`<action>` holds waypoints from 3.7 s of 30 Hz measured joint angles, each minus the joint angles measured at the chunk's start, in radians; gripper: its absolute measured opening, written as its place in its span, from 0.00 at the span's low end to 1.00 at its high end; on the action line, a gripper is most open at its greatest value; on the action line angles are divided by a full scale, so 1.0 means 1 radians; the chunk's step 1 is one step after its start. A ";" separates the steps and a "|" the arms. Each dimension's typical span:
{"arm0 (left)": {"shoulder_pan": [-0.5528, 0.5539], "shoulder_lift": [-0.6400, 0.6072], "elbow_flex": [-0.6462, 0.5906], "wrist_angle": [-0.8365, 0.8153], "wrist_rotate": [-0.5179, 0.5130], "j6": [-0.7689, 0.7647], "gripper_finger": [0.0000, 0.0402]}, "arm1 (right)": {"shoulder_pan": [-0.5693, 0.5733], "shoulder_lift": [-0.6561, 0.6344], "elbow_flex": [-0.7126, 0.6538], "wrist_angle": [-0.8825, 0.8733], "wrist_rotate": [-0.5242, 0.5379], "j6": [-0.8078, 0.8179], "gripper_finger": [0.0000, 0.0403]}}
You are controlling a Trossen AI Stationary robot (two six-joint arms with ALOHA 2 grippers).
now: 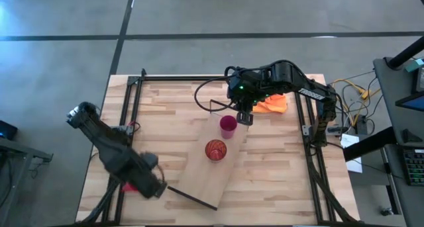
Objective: Stack small to large cups/mugs on shelf
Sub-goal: Put the orange plastic mug on the shelf, then return to Home Position
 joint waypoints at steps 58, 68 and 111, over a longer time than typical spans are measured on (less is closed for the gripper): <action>0.316 0.358 0.227 0.289 -0.016 1.126 0.00 | 0.006 0.000 0.000 0.004 0.000 0.202 0.17; 0.272 0.375 0.192 0.308 -0.015 1.030 0.00 | 0.006 0.001 0.000 0.004 0.000 0.163 0.17; 0.311 0.298 0.164 0.424 -0.015 1.104 0.19 | 0.035 -0.033 0.000 0.000 0.000 0.151 0.17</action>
